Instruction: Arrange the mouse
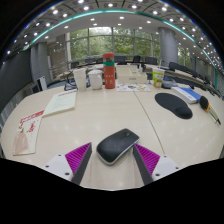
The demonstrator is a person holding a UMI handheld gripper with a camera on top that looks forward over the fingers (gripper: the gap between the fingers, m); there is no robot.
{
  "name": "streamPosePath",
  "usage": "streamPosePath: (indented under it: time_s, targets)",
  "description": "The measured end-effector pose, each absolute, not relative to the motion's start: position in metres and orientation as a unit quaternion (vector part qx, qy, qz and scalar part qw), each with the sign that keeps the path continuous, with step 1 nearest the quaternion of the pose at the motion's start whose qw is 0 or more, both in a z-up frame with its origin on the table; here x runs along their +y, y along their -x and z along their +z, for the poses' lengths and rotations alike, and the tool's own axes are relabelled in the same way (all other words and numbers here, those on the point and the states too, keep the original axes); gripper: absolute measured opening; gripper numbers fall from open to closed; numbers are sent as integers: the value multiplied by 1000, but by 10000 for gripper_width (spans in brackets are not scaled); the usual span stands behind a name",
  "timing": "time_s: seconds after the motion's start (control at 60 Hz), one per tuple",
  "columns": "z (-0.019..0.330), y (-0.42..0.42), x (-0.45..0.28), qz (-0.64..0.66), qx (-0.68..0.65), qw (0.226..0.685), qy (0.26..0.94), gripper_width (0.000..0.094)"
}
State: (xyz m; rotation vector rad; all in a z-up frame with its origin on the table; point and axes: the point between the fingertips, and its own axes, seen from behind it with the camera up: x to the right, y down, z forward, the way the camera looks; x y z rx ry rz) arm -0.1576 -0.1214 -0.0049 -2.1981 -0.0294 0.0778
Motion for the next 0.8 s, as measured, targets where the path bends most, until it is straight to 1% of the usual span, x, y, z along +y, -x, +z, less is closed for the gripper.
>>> streamPosePath:
  time_s: [0.217,0.267,0.283,0.317,0.433,0.517,0.583,0.7,0.8]
  targets:
    - [-7,174,-89,29,-25,451,892,849]
    - [-8,178,-84,27,-29,450,892,837]
    - [-8,178,-83,26,-31,450,892,824]
    - [-9,179,-81,22,-32,449,893,768]
    - [-12,166,-77,-7,-20,446,895,505]
    - [-13,167,-77,-3,-20,444,896,468]
    - [-13,167,-77,-2,-27,439,898,410]
    - [-14,169,-77,3,-38,435,900,339]
    - [-8,167,-78,9,-44,433,900,326]
